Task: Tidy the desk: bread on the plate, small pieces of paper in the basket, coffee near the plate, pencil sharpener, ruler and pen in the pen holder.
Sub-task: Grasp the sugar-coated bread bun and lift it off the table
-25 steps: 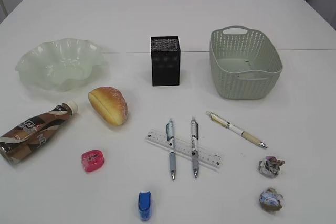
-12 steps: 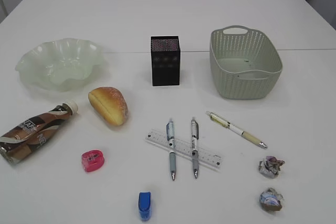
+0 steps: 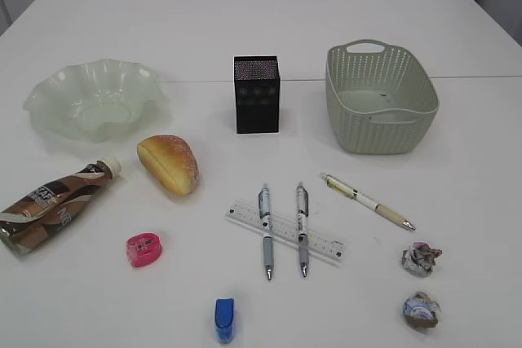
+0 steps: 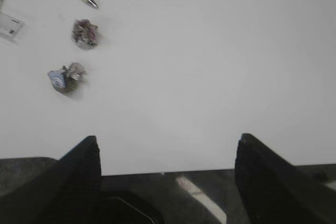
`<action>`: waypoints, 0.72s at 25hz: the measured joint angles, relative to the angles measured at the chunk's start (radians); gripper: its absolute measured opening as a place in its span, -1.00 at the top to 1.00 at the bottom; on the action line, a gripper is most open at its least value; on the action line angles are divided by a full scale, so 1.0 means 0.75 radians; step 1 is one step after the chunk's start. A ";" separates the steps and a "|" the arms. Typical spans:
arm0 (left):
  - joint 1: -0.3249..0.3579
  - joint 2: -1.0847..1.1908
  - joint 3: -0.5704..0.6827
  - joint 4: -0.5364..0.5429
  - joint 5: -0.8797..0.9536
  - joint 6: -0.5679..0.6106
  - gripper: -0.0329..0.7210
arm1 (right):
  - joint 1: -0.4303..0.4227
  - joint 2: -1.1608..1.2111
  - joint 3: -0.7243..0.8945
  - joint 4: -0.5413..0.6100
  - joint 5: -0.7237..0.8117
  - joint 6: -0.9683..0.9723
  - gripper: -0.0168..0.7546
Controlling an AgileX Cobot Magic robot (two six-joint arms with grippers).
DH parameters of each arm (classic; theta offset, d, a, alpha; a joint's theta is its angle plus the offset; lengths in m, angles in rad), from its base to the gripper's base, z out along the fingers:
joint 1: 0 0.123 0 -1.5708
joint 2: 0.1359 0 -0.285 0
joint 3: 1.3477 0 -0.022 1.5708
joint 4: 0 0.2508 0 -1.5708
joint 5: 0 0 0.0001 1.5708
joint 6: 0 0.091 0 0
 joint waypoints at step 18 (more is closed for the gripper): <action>0.000 0.278 -0.117 -0.251 -0.026 -0.050 -0.54 | 0.000 1.281 -0.720 0.007 0.074 0.086 -0.56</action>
